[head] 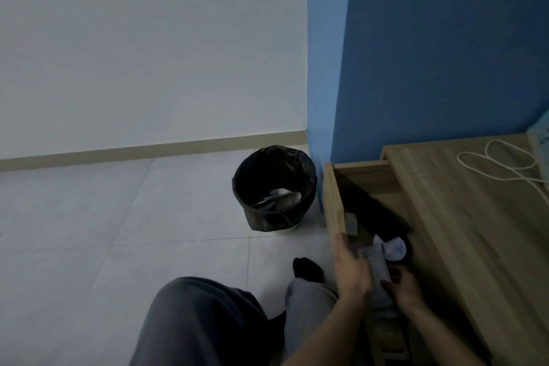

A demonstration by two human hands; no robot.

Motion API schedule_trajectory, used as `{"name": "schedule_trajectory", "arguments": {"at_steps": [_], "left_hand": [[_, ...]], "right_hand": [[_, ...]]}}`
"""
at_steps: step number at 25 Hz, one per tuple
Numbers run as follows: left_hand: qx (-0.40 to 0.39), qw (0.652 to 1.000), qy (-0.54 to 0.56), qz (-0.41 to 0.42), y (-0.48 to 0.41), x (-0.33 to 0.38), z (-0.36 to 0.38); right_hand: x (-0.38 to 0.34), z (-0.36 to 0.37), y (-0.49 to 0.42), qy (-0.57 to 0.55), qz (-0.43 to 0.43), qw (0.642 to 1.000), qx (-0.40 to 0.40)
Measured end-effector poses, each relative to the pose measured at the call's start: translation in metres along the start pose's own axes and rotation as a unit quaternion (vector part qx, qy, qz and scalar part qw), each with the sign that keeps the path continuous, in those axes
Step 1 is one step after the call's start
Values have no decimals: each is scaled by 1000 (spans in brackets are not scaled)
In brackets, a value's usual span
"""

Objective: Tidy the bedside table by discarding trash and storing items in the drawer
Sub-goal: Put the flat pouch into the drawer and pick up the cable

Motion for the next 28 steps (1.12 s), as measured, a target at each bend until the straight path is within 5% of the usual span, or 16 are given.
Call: {"name": "schedule_trajectory", "arguments": {"at_steps": [5, 9, 13, 19, 23, 25, 28], "left_hand": [[5, 1000, -3, -10, 2, 1, 1], [-5, 1000, 12, -11, 4, 1, 3], [-17, 999, 40, -21, 2, 1, 6], [-18, 999, 39, -33, -4, -2, 13], [-22, 999, 22, -29, -5, 3, 17], [-11, 999, 15, -33, -4, 6, 18], [26, 999, -20, -22, 4, 15, 14]], "right_hand": [[-30, -3, 3, 62, -85, 994, 8], [-102, -46, 34, 80, -266, 954, 113], [-115, -137, 55, 103, -325, 905, 255], [-38, -192, 42, 250, -262, 894, 263], [-42, -220, 48, 214, -275, 875, 336], [-39, -248, 37, 228, -210, 874, 373], [-27, -263, 13, 256, -129, 908, 306]]}}
Point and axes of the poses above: each hand's wrist, its own y-axis away from the middle knuckle, its own z-axis out of the palm, x = y × z, the point moved 10 cm from there along -y, towards the middle knuckle, and after that the axes turned 5 degrees about x, right-handed, at the moved point
